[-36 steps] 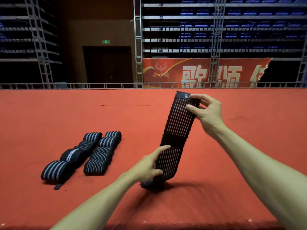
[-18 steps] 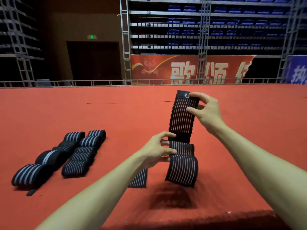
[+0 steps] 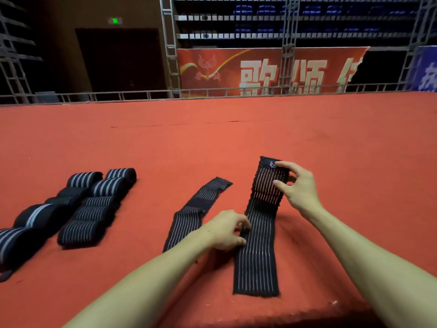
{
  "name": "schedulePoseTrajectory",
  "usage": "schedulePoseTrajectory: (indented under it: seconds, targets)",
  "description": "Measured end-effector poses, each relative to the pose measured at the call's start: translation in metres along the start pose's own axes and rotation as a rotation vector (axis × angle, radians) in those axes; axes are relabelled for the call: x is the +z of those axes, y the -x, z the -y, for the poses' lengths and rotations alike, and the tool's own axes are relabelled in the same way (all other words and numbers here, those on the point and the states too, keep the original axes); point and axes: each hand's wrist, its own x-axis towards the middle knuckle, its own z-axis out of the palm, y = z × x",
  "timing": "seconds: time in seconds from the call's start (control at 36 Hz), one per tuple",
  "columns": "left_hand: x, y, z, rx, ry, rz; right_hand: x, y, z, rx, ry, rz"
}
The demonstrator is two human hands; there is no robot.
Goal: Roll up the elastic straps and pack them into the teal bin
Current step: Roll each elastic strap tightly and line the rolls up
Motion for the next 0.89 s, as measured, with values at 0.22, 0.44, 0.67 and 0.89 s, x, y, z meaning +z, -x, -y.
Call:
schedulePoseTrajectory:
  seconds: [0.22,0.44,0.67,0.89]
  targets:
    - [-0.04,0.007,0.063,-0.132,-0.008,-0.06,0.024,0.016,-0.046,0.057,-0.012,0.013]
    - [-0.035,0.056,0.105,-0.099,0.123,0.036,0.031,0.032,-0.069,0.116,-0.055,-0.017]
    - [-0.036,0.04,0.1,-0.09,0.105,-0.16,0.032,0.034,-0.063,0.12,0.077,0.046]
    - [-0.05,-0.035,0.092,-0.176,0.021,-0.336,0.032,0.036,-0.061,0.131,0.136,0.035]
